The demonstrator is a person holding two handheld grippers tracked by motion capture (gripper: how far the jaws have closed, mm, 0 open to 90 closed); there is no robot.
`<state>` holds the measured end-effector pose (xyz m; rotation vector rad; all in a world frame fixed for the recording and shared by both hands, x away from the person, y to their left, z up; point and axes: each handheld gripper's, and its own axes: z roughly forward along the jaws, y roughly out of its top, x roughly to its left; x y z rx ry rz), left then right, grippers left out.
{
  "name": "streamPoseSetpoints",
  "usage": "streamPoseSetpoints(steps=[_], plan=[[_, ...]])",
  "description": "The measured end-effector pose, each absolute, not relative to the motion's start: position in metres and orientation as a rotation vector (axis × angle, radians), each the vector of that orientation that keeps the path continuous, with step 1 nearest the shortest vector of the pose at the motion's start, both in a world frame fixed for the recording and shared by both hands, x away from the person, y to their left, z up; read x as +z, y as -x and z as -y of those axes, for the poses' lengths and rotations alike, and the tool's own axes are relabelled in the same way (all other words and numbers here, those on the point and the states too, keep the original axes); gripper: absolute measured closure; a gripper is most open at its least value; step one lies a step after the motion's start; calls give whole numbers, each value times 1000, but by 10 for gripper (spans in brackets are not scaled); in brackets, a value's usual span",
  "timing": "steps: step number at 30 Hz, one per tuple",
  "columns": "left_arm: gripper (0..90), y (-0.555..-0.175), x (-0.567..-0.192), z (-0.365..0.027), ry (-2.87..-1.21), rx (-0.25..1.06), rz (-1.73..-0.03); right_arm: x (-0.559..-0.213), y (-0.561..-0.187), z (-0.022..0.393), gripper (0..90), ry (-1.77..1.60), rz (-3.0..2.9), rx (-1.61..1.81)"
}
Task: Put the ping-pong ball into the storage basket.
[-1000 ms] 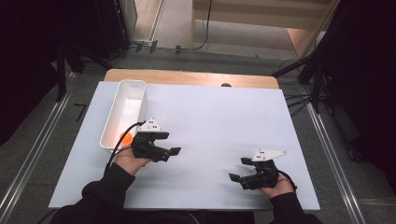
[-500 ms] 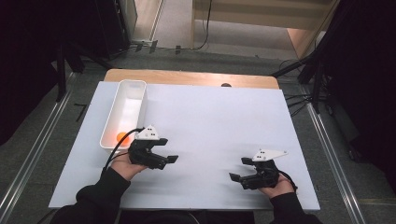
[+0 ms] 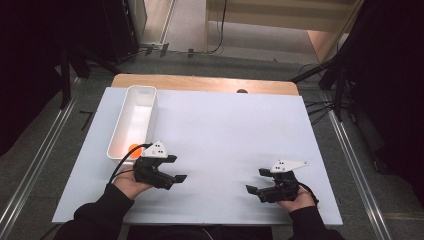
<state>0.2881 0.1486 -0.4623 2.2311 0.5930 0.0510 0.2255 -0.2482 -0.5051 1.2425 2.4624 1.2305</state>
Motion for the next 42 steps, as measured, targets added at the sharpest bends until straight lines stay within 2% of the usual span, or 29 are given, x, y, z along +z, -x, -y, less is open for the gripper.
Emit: streamPoseSetpoints(steps=[42], plan=[[228,-271,-475,-176,-2312,39,-556,-504,-224,249,154,-1242,-2462,1235]])
